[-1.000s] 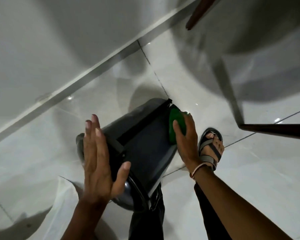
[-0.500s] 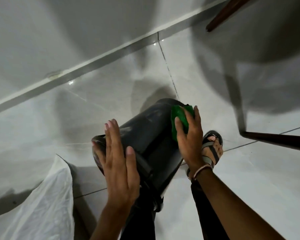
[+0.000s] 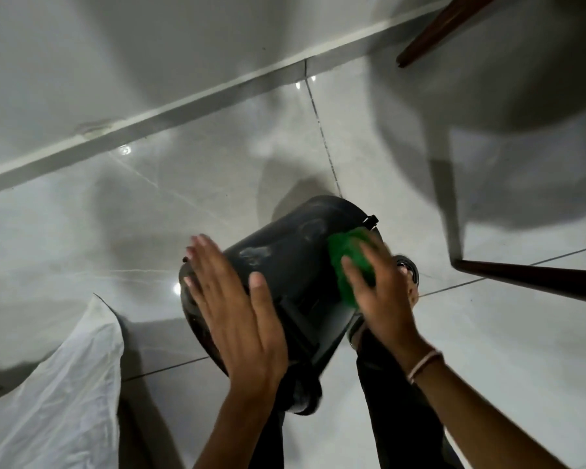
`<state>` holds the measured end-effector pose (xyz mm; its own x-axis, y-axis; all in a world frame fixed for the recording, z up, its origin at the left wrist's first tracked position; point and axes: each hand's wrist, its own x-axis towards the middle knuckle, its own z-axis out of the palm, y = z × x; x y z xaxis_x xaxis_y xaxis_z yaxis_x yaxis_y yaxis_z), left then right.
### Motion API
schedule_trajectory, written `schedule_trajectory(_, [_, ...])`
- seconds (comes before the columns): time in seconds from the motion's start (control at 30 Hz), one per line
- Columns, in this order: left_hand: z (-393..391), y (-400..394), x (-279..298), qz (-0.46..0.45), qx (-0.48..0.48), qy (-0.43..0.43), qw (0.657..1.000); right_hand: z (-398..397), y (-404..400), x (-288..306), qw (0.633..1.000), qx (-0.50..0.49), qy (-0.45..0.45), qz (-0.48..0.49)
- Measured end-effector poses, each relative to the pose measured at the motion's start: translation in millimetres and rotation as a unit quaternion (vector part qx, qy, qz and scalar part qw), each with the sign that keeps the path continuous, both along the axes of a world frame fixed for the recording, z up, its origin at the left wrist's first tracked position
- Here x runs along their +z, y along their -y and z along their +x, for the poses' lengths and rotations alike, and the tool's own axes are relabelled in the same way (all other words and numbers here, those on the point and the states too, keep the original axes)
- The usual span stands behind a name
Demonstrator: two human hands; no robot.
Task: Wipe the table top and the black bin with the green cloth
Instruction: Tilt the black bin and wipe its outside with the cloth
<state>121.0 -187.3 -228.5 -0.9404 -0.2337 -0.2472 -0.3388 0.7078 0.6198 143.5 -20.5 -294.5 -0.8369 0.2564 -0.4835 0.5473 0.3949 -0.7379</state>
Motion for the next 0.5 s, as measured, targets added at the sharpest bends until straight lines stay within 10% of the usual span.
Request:
schedule_trajectory(0.1, [20,-10,-1,-0.031,-0.050,-0.023,0.998,-27,-27,-17,0.996,-0.051,0.075,-0.011])
schedule_trajectory(0.33, [73,-4,-2,-0.035,-0.140,-0.067,0.987,45,25,52,0.976,0.179,-0.058,-0.105])
schedule_trajectory(0.5, [68,10,-6,0.055,0.148,0.065,0.985,88,20,28,0.997,0.078,-0.013,-0.021])
